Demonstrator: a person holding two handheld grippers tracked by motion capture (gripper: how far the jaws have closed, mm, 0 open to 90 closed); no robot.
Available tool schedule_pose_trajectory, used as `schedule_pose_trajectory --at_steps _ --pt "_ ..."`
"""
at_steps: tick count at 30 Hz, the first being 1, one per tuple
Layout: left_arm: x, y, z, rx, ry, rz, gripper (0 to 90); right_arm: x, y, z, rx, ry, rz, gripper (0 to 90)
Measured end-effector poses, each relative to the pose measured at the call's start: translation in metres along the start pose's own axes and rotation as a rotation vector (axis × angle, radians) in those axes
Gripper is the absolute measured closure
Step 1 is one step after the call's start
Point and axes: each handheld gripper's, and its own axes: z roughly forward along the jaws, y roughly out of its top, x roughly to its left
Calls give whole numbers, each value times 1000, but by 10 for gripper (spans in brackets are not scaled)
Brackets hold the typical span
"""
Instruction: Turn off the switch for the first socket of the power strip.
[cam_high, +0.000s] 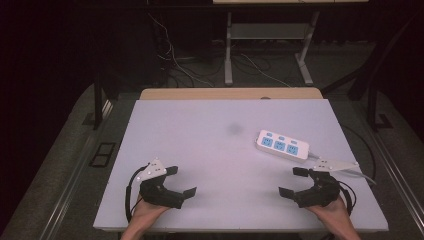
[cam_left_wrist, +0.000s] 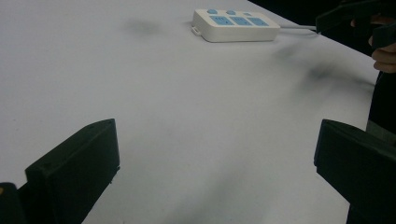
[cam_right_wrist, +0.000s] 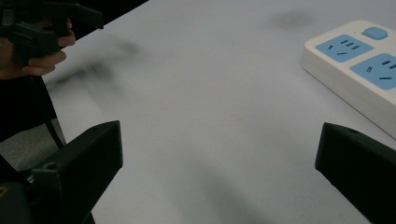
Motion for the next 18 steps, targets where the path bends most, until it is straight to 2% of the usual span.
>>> schedule_pose_trajectory --at_steps 18 --pt "1 -2 -1 23 -5 4 0 2 3 3 28 13 -6 6"
